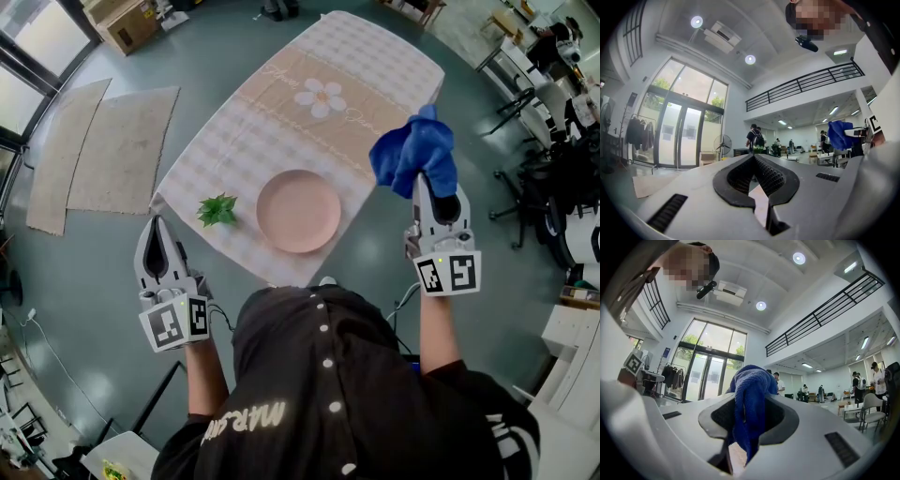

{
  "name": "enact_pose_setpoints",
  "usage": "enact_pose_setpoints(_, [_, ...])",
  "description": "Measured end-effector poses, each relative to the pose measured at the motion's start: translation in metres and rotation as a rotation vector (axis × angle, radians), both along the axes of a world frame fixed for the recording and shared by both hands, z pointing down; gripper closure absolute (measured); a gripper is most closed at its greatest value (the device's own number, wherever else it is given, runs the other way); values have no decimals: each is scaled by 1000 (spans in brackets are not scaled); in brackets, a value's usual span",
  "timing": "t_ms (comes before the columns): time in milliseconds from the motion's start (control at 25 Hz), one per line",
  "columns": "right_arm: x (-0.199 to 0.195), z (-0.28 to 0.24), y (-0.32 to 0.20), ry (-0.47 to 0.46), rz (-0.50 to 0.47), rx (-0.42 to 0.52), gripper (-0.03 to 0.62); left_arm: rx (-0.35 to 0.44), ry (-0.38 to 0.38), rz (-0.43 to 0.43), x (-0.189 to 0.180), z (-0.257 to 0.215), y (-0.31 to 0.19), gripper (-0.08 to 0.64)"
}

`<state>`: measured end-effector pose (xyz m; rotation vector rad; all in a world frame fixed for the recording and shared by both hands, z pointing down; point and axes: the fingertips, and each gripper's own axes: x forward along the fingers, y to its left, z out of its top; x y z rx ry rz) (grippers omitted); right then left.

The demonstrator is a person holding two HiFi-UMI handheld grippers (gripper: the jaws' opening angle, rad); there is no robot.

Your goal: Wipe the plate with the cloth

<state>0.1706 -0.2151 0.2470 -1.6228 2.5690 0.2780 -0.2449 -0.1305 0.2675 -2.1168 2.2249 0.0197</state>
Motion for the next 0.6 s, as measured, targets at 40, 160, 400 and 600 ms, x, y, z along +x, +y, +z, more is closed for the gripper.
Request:
enact_pose_setpoints(40, [-1,0,0,1,-2,-1,485,0,0,1,0,0,0,543])
enact_pose_setpoints(160, [-3,1,0,2,-7,-4,485,-3,1,2,-1,1,1,543])
enact_pose_setpoints(400, [-4,2,1,-7,-11,-14,485,-6,1,3,0,1,3,543])
enact_pose_setpoints(600, [-6,2,3,0,-20,-13,485,-10,4,11,4,3,5,543])
